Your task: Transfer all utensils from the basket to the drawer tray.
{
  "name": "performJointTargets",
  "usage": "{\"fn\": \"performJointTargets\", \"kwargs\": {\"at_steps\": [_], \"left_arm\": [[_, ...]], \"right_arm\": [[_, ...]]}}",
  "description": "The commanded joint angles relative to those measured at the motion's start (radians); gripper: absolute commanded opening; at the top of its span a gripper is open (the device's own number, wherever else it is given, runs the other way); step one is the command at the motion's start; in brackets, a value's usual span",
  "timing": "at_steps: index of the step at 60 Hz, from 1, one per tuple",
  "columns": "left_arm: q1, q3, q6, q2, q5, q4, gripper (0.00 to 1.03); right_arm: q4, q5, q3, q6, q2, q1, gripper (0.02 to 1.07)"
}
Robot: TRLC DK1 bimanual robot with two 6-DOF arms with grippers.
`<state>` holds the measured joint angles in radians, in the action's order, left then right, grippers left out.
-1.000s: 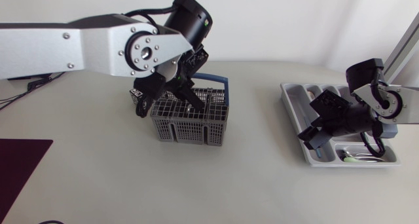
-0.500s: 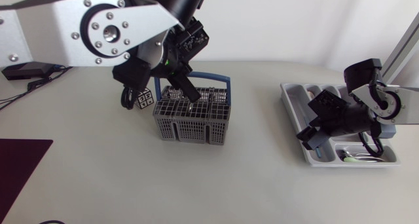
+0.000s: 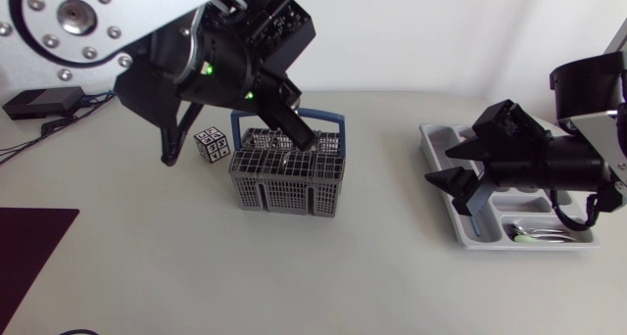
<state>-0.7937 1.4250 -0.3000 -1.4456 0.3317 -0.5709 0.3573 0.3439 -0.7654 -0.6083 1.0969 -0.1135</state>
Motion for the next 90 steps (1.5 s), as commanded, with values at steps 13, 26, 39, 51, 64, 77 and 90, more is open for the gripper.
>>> {"fn": "performJointTargets", "kwargs": {"at_steps": [13, 26, 39, 51, 64, 77, 90], "left_arm": [[0.083, 0.157, 0.203, -0.167, -0.332, -0.122, 0.04], [0.133, 0.216, 0.274, -0.251, -0.517, -0.172, 0.03], [0.160, 0.259, 0.300, -0.306, -0.646, -0.211, 0.03], [0.165, 0.278, 0.315, -0.323, -0.675, -0.215, 0.03], [0.165, 0.284, 0.320, -0.335, -0.692, -0.221, 0.03], [0.174, 0.285, 0.322, -0.338, -0.697, -0.227, 0.03], [0.175, 0.287, 0.326, -0.337, -0.712, -0.230, 0.03]], "right_arm": [[-0.061, 0.014, 0.006, 0.124, -0.012, -0.206, 0.79], [-0.153, 0.014, 0.006, 0.174, 0.027, -0.321, 0.79], [-0.254, 0.000, 0.005, 0.176, 0.080, -0.376, 0.65], [-0.307, -0.051, -0.025, 0.173, 0.172, -0.405, 0.53], [-0.325, -0.069, -0.052, 0.176, 0.204, -0.408, 0.34], [-0.324, -0.074, -0.063, 0.171, 0.227, -0.408, 0.12], [-0.297, -0.072, -0.066, 0.171, 0.236, -0.410, 0.08]]}}
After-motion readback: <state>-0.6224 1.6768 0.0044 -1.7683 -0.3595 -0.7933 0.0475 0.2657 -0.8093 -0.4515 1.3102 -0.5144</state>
